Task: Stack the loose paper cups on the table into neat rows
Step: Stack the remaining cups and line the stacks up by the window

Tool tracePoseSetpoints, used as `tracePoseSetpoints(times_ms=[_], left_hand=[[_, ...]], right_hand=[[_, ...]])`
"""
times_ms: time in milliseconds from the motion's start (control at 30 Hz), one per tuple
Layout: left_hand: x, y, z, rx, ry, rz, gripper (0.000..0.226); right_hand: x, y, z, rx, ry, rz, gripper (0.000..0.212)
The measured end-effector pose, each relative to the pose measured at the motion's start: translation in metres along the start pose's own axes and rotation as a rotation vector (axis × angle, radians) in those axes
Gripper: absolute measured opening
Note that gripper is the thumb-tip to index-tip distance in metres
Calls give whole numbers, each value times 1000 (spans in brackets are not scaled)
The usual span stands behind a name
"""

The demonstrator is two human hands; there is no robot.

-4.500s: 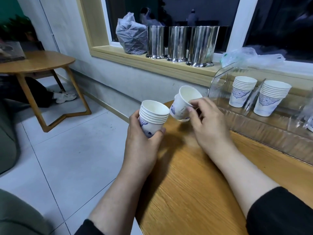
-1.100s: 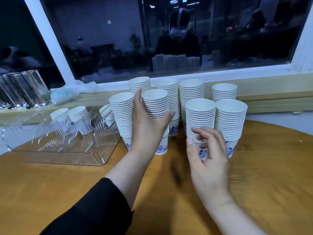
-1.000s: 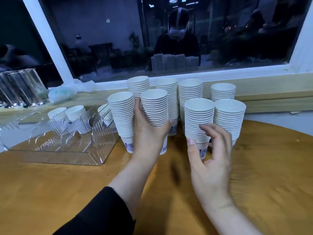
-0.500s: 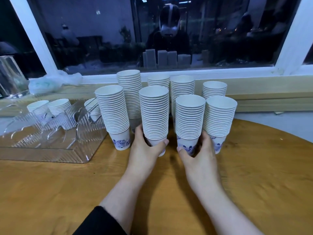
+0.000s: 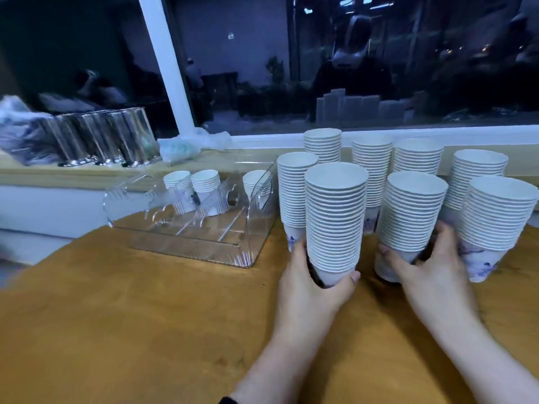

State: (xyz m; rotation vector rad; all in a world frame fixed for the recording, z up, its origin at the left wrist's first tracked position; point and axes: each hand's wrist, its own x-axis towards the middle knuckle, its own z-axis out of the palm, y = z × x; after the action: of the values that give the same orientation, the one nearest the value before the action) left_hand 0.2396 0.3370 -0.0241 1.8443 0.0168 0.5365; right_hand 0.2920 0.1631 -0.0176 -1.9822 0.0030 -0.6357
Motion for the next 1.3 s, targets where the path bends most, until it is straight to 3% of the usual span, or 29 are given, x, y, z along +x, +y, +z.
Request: tracePoseSetpoints(times_ms=[300, 500, 700, 967, 1300], left_hand=[[-5, -19, -142, -44, 242, -10, 64], [22, -50, -232, -3, 407, -14, 70], [54, -71, -286, -12, 534, 6, 68], [140, -35, -328, 43, 435, 62, 51], [286, -19, -310, -12, 255, 10, 61]], right_hand=[[-87, -82, 47, 234, -202, 8, 65], [-131, -119, 108, 301, -321, 20, 91], [-145, -151, 161, 391, -374, 18, 92], [-58, -227, 204, 337, -270, -181, 65], [86, -258, 308, 175, -280, -146, 69]])
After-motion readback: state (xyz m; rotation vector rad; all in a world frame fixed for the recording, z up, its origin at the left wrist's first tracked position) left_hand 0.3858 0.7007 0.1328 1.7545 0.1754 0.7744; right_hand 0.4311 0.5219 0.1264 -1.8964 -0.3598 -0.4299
